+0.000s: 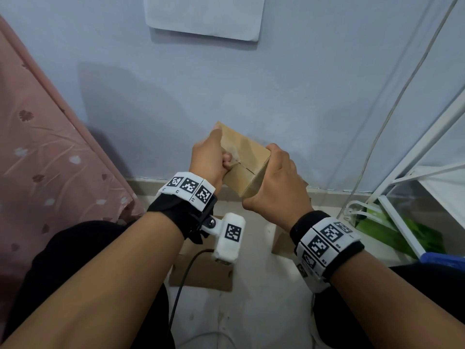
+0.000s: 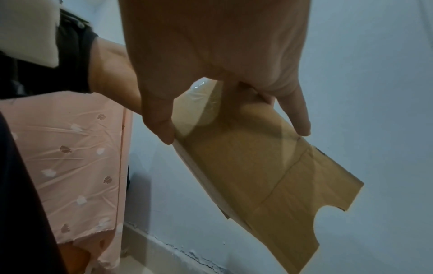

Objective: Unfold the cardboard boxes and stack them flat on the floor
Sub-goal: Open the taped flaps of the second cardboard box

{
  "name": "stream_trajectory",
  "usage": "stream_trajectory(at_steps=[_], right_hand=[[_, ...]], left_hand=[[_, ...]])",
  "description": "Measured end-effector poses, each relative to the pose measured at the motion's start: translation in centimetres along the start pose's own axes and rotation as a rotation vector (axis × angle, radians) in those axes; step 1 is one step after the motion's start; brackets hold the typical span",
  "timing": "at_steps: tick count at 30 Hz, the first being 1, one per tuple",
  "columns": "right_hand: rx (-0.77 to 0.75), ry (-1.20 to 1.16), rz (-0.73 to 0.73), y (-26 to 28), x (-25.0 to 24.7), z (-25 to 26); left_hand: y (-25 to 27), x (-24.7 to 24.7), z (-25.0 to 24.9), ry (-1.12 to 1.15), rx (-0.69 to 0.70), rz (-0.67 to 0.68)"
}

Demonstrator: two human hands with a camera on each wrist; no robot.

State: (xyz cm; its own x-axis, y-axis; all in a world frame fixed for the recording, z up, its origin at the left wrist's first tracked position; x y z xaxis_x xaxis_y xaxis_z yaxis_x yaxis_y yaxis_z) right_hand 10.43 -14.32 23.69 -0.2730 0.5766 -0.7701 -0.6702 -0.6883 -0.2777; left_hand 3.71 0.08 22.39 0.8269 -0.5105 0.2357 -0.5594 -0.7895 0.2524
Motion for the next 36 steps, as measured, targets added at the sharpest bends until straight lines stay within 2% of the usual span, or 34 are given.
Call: stream_trajectory(at_steps=[3, 5, 15, 20, 26, 30, 34, 36], right_hand=[[0.002, 0.007, -0.005, -0.2, -0.4, -0.1], [0.008, 0.015, -0.009, -0.6, -1.0, -0.4], [-0.114, 0.108, -0.037, -0.2, -0.8, 0.3], [-0.152, 0.137, -0.044, -0.5, -1.4, -0.3], [-0.193, 0.038, -0.081, -1.0, -2.2, -1.6], [-0.055, -0.220, -0.176, -1.2, -3.2, -2.2], [0.171, -0.487, -0.057, -1.8, -2.5, -3.8], [0.228, -0.581, -0.051, -1.8, -2.6, -4.2]], left_hand=[[-0.8, -1.6, 0.1, -0.214, -0.016, -0.097], [-1.2, -2.5, 0.1, -0.250, -0.031, -0.130], [-2.3, -3.3, 1.2, -0.520, -0.130, -0.123], [-2.3, -2.4, 1.0, -0.640, -0.097, -0.006], [-1.4, -1.5, 0.6, -0.582, -0.028, 0.064], [-0.8, -0.8, 0.5, -0.531, 0.038, 0.097], [0.2, 0.4, 0.8, -0.508, 0.100, 0.108], [0.5, 0.8, 0.8, -0.516, 0.132, 0.124]])
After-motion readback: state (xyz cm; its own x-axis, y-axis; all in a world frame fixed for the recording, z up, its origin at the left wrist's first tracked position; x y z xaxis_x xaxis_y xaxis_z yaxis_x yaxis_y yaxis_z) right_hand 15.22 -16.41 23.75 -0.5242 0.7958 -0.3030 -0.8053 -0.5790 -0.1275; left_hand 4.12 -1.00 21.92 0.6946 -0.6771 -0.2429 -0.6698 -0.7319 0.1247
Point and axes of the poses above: each hand's wrist, its own y-axis away from the middle knuckle, its own x-axis out of the palm, z = x × y, the point moved 8 cm from there along -y, towards the middle knuckle, and after that the axes turned 13 degrees about -y, right-handed, at the moved point
